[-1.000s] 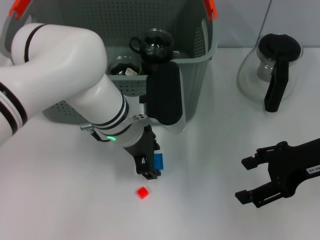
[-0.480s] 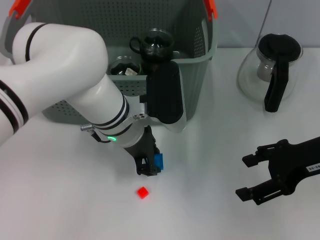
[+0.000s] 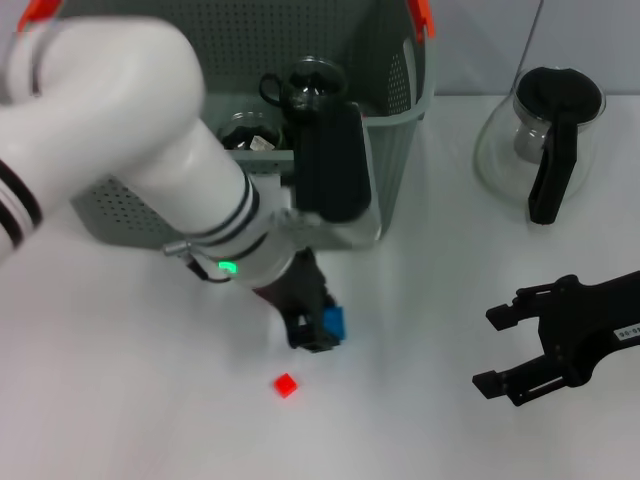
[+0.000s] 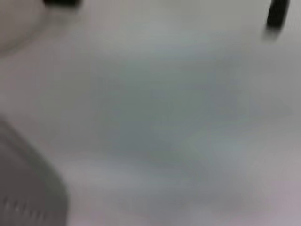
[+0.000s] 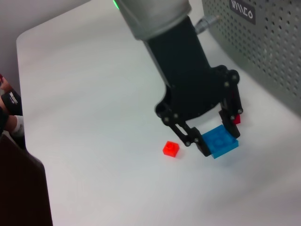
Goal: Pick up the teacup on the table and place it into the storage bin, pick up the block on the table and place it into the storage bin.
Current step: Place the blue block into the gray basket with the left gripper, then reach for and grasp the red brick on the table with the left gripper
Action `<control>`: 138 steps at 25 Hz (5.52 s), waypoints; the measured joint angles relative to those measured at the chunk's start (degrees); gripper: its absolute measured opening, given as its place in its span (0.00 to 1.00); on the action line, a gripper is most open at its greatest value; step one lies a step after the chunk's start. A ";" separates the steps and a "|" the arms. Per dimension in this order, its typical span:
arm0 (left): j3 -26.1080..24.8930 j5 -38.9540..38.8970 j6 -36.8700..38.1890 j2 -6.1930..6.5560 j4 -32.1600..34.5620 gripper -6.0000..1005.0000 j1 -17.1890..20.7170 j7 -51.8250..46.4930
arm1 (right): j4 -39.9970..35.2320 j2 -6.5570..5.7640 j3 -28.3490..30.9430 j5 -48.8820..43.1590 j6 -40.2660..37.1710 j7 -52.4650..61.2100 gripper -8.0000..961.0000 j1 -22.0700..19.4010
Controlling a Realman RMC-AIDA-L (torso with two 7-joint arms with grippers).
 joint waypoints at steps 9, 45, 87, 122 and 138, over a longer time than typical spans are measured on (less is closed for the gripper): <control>-37.86 -16.48 22.37 1.55 11.83 0.41 0.87 -4.68 | -0.35 -0.39 2.49 -0.10 -1.93 0.20 0.98 -0.85; -0.14 7.35 18.30 -0.14 28.87 0.93 8.75 -5.56 | 3.84 0.07 3.70 -3.09 -0.89 0.06 0.98 1.79; 1.21 10.96 -9.61 0.40 -5.87 0.48 -0.82 -3.00 | 7.81 0.32 3.17 -3.60 1.11 -0.37 0.98 2.99; -1.66 13.29 -0.83 0.30 1.31 0.09 0.25 -12.98 | 8.35 0.22 3.71 -3.55 1.36 -2.12 0.98 2.29; -1.77 13.72 1.54 0.09 1.37 0.32 -0.54 -34.23 | 8.34 0.12 3.70 -3.60 1.69 -2.08 0.98 2.97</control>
